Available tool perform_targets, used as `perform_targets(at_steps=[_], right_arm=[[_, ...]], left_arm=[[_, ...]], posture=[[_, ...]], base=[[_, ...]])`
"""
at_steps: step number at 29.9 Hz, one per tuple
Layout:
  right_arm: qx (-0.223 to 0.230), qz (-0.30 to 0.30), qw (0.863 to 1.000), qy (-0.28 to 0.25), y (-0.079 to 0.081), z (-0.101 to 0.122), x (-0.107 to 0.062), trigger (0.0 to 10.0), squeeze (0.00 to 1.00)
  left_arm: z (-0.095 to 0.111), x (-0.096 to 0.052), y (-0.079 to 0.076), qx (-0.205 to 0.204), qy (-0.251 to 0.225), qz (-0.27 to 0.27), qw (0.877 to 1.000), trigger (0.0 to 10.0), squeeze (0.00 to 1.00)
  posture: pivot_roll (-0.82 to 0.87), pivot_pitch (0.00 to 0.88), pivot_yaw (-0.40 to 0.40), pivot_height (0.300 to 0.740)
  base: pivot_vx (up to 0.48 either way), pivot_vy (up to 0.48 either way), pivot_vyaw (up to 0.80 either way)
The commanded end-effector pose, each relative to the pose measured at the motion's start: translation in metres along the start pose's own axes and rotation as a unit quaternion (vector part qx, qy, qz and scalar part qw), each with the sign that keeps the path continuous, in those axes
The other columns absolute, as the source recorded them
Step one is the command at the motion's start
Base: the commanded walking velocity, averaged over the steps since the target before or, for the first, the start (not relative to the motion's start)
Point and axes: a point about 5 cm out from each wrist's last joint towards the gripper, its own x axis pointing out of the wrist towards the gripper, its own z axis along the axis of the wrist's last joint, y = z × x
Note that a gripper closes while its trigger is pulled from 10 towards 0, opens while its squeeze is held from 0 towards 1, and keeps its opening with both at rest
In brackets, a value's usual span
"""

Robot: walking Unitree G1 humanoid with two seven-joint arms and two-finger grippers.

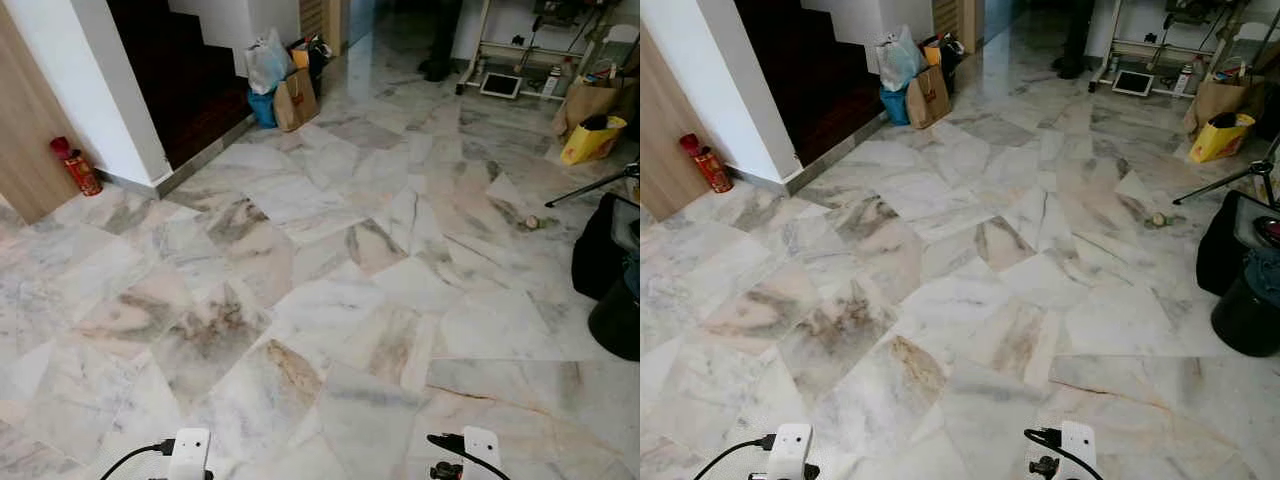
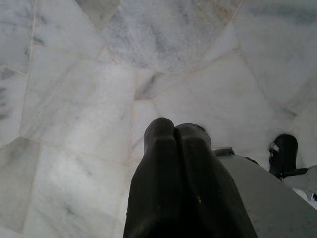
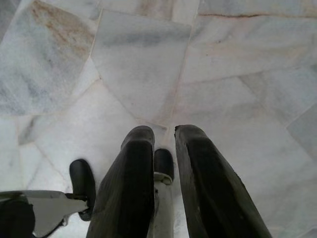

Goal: Hang keys on a hook

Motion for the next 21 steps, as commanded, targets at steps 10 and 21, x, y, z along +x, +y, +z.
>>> perform_targets(at_steps=[10,21], right_arm=[[0.009,-0.007,1.000,0.002,-0.012,-0.004,-0.003,10.0,0.00],[0.013,-0.008,1.000,0.022,-0.001,-0.013,-0.002,10.0,0.00]], left_arm=[[-0.007,-0.002,0.007,0.001,0.015,0.008,1.000,10.0,0.00],[-0.006,-0.002,0.008,0.005,0.011,0.009,1.000,10.0,0.00]], posture=[[-0.01,0.000,0.027,0.740],[0.00,0.000,0.029,0.740]], base=[[0.000,0.377,0.00],[0.000,0.030,-0.40]])
